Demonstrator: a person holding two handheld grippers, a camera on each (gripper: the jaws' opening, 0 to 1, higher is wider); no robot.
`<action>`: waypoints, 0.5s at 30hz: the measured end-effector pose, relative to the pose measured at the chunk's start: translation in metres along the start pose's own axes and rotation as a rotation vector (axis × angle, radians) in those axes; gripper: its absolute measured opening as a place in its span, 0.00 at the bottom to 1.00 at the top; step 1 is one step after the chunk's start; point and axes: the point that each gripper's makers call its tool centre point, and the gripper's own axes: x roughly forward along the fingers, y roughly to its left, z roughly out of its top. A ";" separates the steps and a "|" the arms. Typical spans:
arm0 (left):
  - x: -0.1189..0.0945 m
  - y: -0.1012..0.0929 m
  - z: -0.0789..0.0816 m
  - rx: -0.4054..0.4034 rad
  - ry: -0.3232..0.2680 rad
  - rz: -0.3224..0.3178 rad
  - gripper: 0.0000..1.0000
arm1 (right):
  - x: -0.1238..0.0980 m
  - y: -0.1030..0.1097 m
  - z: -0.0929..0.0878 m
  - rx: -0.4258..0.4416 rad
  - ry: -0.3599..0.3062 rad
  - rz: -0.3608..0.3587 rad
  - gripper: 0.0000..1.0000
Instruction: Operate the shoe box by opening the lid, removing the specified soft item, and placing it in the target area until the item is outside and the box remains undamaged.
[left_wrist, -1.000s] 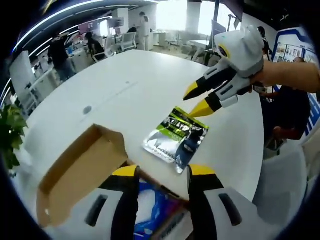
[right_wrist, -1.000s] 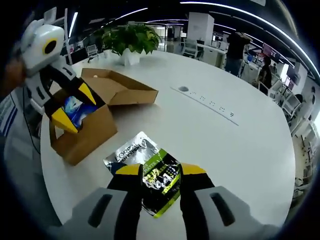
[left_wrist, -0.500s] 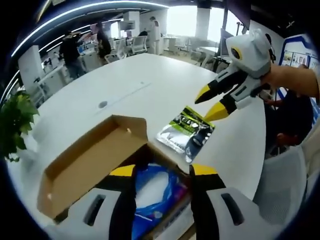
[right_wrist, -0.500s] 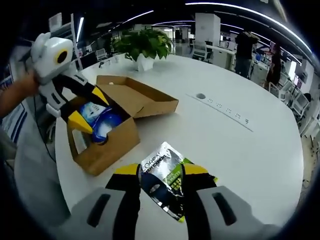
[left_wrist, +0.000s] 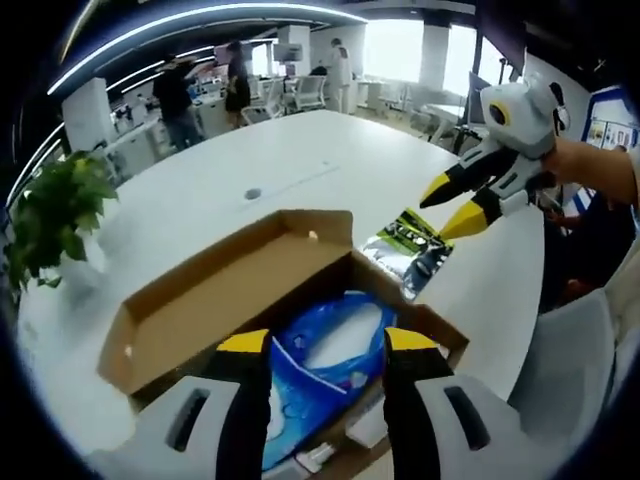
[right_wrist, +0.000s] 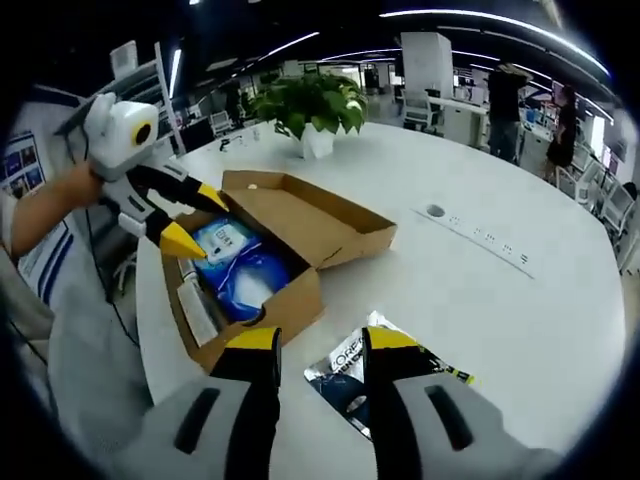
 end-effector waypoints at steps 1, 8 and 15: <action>-0.002 0.002 -0.002 -0.001 0.001 0.003 0.43 | 0.001 0.001 0.001 0.000 -0.001 0.002 0.30; -0.016 0.017 -0.017 -0.027 0.008 0.037 0.43 | 0.011 0.018 0.009 0.002 -0.013 0.041 0.30; -0.031 0.032 -0.033 -0.056 0.010 0.074 0.43 | 0.024 0.036 0.016 -0.002 -0.017 0.081 0.30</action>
